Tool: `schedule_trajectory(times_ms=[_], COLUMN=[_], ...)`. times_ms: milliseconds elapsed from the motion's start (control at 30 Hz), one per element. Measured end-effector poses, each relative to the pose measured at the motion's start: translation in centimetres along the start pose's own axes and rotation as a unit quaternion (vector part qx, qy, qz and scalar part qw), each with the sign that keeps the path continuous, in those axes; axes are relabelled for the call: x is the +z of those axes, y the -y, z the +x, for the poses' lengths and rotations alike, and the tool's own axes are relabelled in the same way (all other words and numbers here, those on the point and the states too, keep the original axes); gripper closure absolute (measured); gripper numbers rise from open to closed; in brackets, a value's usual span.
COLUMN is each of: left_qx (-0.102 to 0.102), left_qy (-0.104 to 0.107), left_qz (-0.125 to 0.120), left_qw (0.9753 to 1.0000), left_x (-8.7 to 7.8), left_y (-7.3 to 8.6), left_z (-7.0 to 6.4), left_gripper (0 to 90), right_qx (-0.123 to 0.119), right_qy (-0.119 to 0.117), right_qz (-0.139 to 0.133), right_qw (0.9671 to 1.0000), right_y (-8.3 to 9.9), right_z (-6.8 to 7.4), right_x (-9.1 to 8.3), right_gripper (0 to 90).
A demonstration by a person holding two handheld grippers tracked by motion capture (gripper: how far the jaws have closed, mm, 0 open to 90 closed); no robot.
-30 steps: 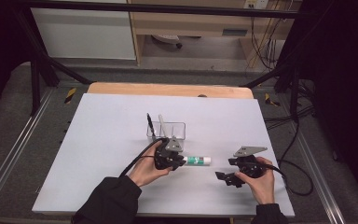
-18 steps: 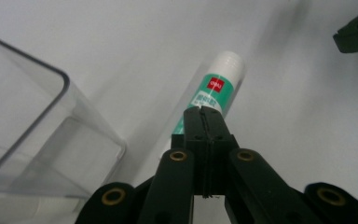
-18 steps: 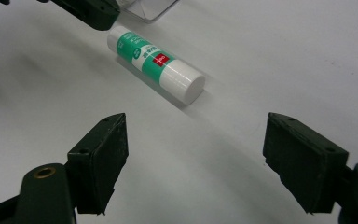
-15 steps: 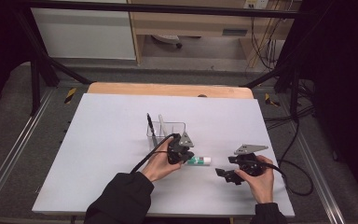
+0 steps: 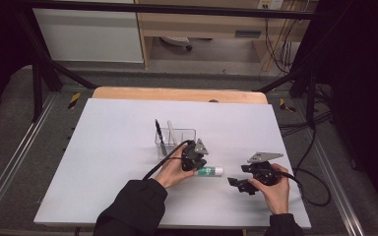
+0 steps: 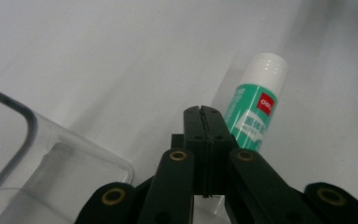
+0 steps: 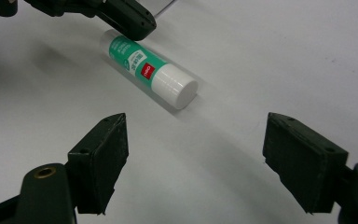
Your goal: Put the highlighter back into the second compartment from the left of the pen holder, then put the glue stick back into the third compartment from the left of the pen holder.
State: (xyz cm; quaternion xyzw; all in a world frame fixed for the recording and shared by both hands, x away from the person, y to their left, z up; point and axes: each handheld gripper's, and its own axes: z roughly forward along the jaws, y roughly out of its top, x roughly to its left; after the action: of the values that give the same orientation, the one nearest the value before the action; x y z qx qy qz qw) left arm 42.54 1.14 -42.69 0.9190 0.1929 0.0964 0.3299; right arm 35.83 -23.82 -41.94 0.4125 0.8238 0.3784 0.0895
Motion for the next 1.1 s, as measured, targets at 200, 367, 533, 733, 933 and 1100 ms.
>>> schedule_trajectory(times_ms=[200,367,533,733,933,1100], left_qx=[0.005,0.011,0.012,0.019,0.025,0.029], left_qy=[0.011,0.021,0.028,0.031,0.037,0.040], left_qz=[0.004,0.008,0.004,0.000,0.000,-0.001], left_qw=[0.9999,0.9997,0.9995,0.9993,0.9990,0.9988], left_x=[-0.4,-0.8,-1.4,-2.2,-2.7,-2.8], left_y=[0.3,0.7,1.1,1.5,1.7,1.8], left_z=[-0.7,-1.1,-1.5,-2.5,-2.9,-3.0], left_gripper=[89.3,89.3,89.3,89.3,89.2,89.3], right_qx=[-0.003,-0.003,-0.002,-0.005,-0.008,-0.006], right_qy=[0.000,-0.003,-0.003,-0.007,-0.008,-0.010], right_qz=[0.004,0.004,0.005,0.009,0.010,0.011], right_qw=[1.0000,1.0000,1.0000,0.9999,0.9999,0.9999], right_y=[0.3,0.3,0.4,0.6,0.6,0.5], right_z=[0.0,0.1,0.3,0.7,0.8,0.8], right_x=[0.1,0.0,0.0,0.0,-0.2,-0.4], right_gripper=[22.9,23.5,23.5,23.5,24.2,27.0])
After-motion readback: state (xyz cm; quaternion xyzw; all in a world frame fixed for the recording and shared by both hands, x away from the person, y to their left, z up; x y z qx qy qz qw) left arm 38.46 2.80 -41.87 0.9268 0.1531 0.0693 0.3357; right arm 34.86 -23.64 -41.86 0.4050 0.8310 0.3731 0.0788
